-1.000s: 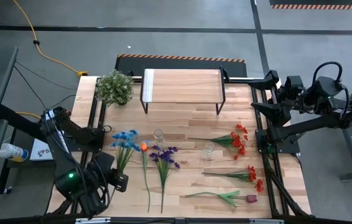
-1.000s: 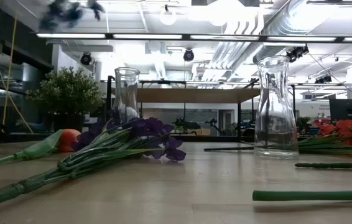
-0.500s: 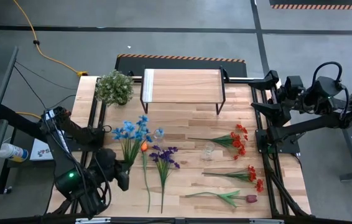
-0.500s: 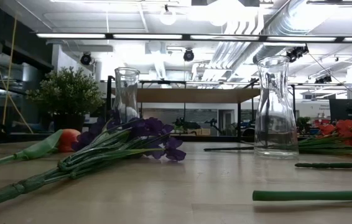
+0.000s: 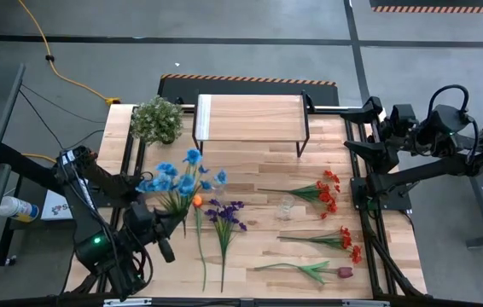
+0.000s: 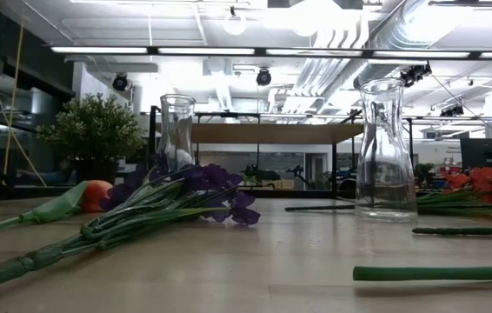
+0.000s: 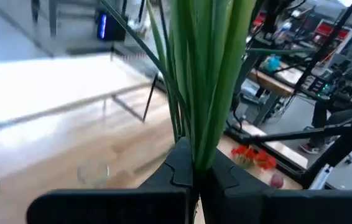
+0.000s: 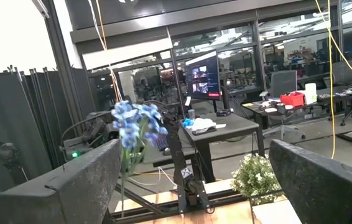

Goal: Pick and place flowers into a vace then onto a shelf
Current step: Put the blue flowers into the left transparent vase

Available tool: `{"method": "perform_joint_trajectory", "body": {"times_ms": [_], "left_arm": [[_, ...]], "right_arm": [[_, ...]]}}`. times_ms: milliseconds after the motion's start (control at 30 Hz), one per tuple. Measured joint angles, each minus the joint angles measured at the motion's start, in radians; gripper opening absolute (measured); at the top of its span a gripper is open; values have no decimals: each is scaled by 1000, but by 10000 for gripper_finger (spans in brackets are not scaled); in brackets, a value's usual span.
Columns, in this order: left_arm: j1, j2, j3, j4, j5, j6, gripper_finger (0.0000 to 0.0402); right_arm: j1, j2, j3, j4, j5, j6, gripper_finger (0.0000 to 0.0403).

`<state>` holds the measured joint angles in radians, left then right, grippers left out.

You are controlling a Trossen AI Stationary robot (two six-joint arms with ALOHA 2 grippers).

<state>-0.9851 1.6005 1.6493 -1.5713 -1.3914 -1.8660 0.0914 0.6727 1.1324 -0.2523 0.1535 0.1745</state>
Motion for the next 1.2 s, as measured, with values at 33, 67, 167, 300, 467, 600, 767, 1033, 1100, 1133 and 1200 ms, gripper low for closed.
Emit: {"method": "perform_joint_trajectory", "body": {"times_ms": [33, 67, 167, 300, 467, 600, 767, 1033, 1100, 1133, 1200], "left_arm": [[11, 0, -9, 1, -10, 2, 38], [22, 0, -22, 0, -19, 1, 38], [49, -13, -73, 0, -39, -25, 38], [81, -37, -147, 0, -51, -79, 38], [98, -84, -244, 0, -73, -136, 38], [100, -144, -343, 1, -119, -201, 38], [124, -215, -455, 1, -133, -249, 38], [142, -333, -558, -2, -152, -260, 38], [141, -350, -572, 1, -155, -260, 38], [141, -356, -575, 1, -155, -260, 38], [141, -365, -576, 0, -157, -260, 38]], "right_arm": [[0, 0, 0, 0, 0, 0, 394], [0, 0, 0, 0, -1, 0, 394], [0, 0, 0, 0, -9, 0, 394], [0, 0, 0, -1, -11, 0, 394], [0, 0, 0, -2, -11, 0, 394], [0, 0, 0, -3, -11, -24, 394], [0, 0, 0, -2, 4, -50, 394], [0, 0, 0, -2, 35, -54, 394], [0, 0, 0, -2, 35, -63, 394], [0, 0, 0, -2, 35, -69, 394], [0, 0, 0, -2, 35, -71, 394]]}}
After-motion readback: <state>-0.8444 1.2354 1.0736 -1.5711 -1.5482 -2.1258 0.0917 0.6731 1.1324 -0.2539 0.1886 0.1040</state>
